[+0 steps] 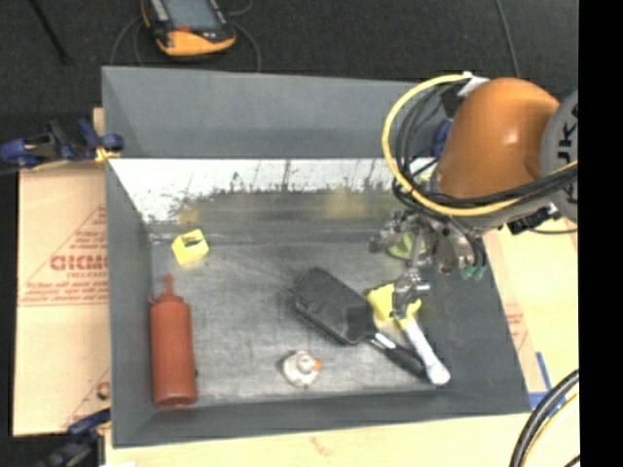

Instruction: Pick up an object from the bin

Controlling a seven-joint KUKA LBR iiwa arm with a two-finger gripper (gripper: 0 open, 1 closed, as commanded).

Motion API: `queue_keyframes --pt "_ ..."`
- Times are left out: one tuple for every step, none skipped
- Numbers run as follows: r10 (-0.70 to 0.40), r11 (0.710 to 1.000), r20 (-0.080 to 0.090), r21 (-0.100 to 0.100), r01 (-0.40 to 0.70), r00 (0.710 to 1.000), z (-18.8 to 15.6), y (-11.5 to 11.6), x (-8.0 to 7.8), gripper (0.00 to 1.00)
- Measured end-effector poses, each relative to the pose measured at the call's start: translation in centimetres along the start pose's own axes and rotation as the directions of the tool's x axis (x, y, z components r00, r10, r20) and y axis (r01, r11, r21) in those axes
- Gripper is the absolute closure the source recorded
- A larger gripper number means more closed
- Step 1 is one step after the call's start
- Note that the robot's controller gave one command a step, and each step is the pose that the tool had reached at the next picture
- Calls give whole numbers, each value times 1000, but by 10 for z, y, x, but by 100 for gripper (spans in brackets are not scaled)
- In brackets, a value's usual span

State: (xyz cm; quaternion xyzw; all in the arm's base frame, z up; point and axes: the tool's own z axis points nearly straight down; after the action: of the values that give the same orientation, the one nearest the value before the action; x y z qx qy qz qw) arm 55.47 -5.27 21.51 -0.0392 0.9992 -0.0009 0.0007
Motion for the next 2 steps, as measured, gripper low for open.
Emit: queue_keyframes --pt "-56 998 41 15 56 998 121 4 -12 100" --pt "-57 998 53 20 56 997 121 2 -13 100"
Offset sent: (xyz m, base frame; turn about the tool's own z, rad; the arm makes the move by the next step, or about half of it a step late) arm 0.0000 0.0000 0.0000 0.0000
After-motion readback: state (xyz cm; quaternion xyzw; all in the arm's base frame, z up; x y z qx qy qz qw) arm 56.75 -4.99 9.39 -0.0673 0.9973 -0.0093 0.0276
